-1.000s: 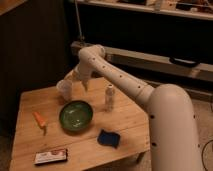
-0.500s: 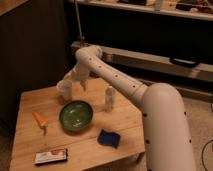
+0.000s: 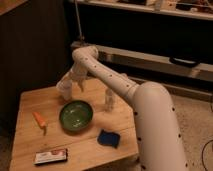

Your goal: Place the ceramic cup in the ceramic bowl

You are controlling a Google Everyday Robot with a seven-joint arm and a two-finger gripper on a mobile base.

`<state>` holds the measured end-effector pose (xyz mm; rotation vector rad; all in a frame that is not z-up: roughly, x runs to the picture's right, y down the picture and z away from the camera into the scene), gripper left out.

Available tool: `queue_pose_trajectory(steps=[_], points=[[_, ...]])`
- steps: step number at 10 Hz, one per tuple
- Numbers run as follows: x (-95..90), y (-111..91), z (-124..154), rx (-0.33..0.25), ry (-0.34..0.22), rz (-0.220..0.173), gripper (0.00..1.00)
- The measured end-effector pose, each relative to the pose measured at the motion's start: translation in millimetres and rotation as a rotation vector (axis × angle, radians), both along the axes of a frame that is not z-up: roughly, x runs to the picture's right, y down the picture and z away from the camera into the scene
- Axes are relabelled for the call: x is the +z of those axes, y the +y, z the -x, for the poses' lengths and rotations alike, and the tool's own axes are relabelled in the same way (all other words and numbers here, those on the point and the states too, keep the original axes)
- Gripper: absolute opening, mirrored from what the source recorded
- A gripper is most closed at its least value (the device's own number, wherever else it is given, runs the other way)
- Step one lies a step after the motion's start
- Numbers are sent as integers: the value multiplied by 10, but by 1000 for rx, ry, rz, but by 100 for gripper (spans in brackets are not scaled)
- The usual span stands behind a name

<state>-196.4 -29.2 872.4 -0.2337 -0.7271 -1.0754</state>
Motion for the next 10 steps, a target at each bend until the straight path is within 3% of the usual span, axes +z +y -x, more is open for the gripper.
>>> queue_pose_trajectory(steps=[10], points=[[316, 331, 168, -52, 1, 59, 80]])
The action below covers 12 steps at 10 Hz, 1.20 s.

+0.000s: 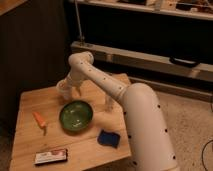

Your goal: Place the ceramic cup in the ceramic bowl

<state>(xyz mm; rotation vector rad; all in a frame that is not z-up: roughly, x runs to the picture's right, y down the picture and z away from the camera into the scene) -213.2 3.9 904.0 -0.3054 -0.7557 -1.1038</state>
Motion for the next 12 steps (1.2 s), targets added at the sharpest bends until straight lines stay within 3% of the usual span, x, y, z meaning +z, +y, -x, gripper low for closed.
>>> queue_pose_trajectory(steps=[1, 4, 8, 9, 12], points=[[17, 5, -11, 0, 3, 5, 75], [37, 18, -34, -7, 8, 19, 47], [-3, -12, -32, -11, 10, 40, 6], [-8, -29, -41, -7, 12, 50, 1], [-37, -148, -128, 30, 7, 81, 0]])
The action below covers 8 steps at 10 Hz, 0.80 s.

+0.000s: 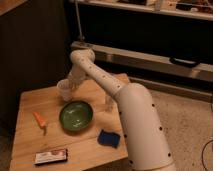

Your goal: Place the ceramic cup in the ceramic bowl

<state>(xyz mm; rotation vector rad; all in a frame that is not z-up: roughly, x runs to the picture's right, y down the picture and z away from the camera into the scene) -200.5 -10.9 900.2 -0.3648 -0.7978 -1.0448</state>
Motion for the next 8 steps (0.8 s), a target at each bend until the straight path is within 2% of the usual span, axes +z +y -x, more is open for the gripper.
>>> queue_pose_trajectory(steps=[2, 3, 4, 6, 8], points=[[-145, -233, -137, 28, -12, -4, 0], [-314, -391, -291, 35, -21, -18, 0], [-458, -464, -463, 36, -27, -33, 0], [-739, -497, -866, 35, -40, -66, 0], [-1026, -394, -1226, 26, -54, -89, 0]])
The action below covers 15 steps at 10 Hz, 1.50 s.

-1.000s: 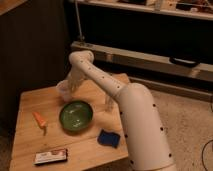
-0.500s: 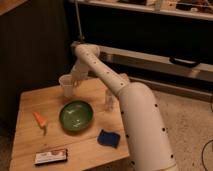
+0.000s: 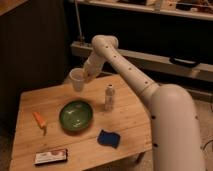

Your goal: Place the ceramic cup in the ceramic bowl

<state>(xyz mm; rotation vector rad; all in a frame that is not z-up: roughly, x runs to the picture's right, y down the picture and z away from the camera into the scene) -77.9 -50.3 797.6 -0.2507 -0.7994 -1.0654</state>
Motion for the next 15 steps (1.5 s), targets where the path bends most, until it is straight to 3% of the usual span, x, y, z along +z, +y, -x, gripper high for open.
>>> queue_pose_trajectory(steps=[2, 4, 6, 9, 10, 12, 15], points=[[-422, 225, -355, -15, -27, -17, 0], [-754, 436, -429, -35, -62, -23, 0], [-1171, 744, -321, -100, -128, -58, 0], [-1534, 1092, -55, -196, -206, -107, 0], [-1540, 1199, 24, -220, -217, -119, 0], [-1351, 1377, 152, -220, -207, -99, 0], [-842, 1451, 415, -166, -153, -40, 0]])
